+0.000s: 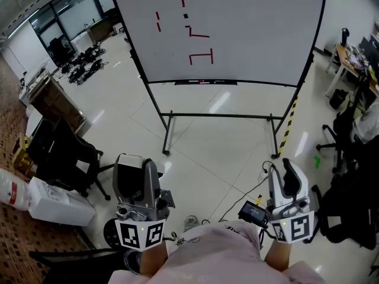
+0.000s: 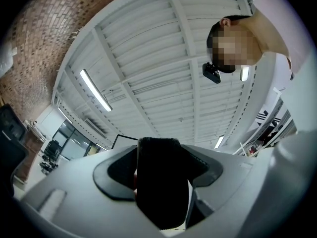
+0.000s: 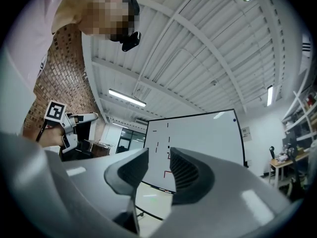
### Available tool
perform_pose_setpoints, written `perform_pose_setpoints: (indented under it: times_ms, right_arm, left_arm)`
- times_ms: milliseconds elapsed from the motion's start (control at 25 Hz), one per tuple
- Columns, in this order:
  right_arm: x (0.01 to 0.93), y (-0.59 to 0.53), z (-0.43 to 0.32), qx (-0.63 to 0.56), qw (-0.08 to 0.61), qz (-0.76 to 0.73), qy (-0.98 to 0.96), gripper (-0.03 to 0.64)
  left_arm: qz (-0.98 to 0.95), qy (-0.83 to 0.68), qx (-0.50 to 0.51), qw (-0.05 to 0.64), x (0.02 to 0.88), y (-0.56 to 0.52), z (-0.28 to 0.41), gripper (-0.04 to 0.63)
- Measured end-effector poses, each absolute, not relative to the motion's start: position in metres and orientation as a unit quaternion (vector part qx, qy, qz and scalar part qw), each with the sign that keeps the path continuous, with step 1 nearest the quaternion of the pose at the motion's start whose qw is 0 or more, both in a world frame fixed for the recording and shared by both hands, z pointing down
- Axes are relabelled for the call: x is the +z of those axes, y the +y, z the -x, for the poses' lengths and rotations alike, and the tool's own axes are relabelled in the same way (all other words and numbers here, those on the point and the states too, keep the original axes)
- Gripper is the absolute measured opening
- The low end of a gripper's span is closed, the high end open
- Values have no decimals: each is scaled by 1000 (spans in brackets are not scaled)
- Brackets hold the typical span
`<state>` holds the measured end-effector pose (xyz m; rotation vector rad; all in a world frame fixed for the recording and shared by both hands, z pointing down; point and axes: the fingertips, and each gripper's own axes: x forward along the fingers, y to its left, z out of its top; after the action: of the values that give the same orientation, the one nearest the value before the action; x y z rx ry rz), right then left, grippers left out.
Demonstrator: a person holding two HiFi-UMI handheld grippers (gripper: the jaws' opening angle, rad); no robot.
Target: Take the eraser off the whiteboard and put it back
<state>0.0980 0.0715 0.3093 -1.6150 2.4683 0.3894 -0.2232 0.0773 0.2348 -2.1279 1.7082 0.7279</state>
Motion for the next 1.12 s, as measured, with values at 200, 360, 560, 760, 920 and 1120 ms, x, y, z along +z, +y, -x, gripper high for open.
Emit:
perform_pose_setpoints:
  times_ms: [200,360,560,760,920,1120]
  right_arm:
    - [310,76,-93,131,79,544,825,137]
    - [309,80,-91,134,78,546,823,137]
    - [307,81,-93,136,79,546,823,137]
    - [306,79,-91,139,81,541,826,137]
    - [305,80,-89,139,83,540,826,137]
    - [305,81,-86,143,81,537,828,137]
  left_arm:
    - [748,592,253,158,235,78,224,278]
    - [748,592,256,157,235,80,226,278]
    - [747,591,256,162,234,82,222,278]
    - [745,593,255,169,232,81,219,278]
    - [746,590,256,172,231,84,218,278]
    - [748,586,257,174,230,83,215,278]
